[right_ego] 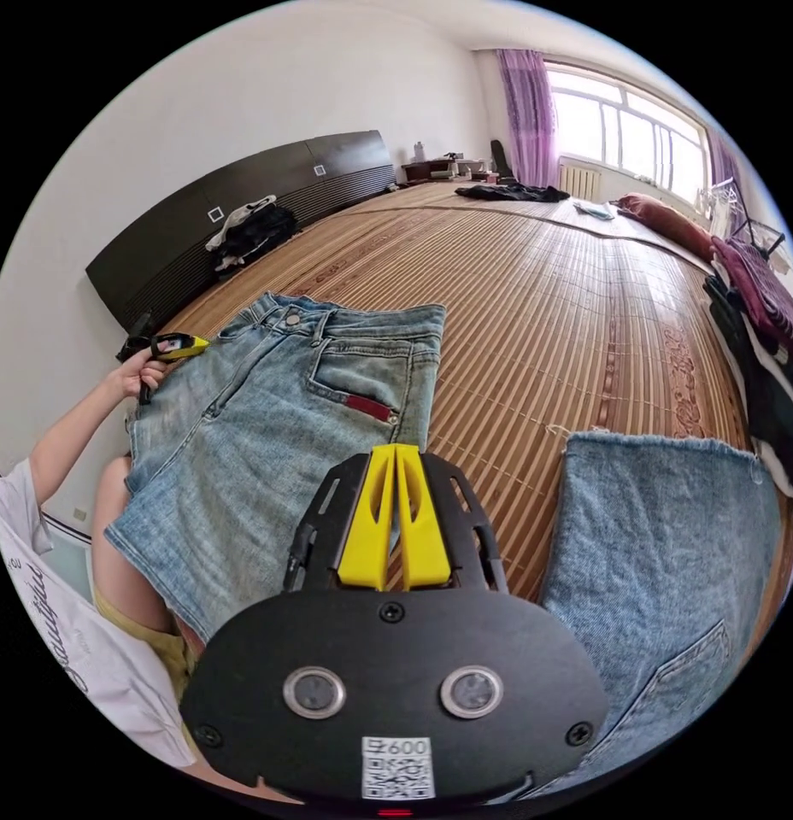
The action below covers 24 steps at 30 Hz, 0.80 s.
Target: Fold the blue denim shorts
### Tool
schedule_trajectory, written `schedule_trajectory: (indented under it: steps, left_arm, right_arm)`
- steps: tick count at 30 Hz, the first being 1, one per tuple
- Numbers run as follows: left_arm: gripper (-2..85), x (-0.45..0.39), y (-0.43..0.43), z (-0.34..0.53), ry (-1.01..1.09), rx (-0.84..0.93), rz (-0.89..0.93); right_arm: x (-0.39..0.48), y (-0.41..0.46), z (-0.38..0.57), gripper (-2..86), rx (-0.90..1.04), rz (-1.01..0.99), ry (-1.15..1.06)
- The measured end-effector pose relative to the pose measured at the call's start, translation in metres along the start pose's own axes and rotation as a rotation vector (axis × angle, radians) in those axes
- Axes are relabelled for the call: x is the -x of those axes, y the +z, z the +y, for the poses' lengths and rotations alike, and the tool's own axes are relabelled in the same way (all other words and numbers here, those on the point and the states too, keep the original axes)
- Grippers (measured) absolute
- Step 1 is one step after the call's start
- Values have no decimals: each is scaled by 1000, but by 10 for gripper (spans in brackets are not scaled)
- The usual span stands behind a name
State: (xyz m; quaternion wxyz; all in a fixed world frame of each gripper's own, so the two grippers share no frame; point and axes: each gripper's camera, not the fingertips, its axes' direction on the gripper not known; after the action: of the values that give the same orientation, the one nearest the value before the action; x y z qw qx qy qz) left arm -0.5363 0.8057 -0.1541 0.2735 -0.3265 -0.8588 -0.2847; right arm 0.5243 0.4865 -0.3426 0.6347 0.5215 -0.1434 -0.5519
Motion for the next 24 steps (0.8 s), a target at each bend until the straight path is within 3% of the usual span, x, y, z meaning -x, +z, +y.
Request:
schedule_trajectory:
  steps: [2, 4, 6, 8, 10, 12, 16, 18, 19, 21, 24]
  left_arm:
    - [1, 12, -30, 1, -69, -122, -71]
    - [2, 14, -38, 9, -121, -224, -9]
    - [2, -5, -16, 1, -40, -144, 54]
    - [2, -40, 19, -12, 79, -3, -16]
    - [2, -96, 70, -17, 297, 86, -80]
    - [3, -126, 113, -16, 410, 141, -55]
    - [3, -148, 230, -12, 468, 311, -110]
    - [3, -151, 260, -1, 580, 336, -189]
    - [3, -152, 268, 10, 678, 331, -220]
    - [2, -150, 274, 38, 801, 272, -327]
    - [1, -126, 280, 77, 824, 186, -386]
  right_arm:
    - [11, -7, -5, -8, 1, 0, 1]
    - [30, -14, -9, -8, 3, 36, -21]
    - [59, -23, -25, -8, 52, 87, -84]
    - [68, -31, -54, -8, 131, 149, -40]
    - [80, -47, -77, -8, 23, 187, 4]
    - [98, -44, -107, -8, -82, 46, 0]
    - [120, 1, -155, -8, 0, -137, 14]
    - [139, 30, -163, -8, 134, 107, -136]
    - [141, 30, -159, -8, 94, 101, -178]
    - [125, 24, -151, -8, 30, 2, -56]
    - [151, 21, -140, -8, 6, 54, -107]
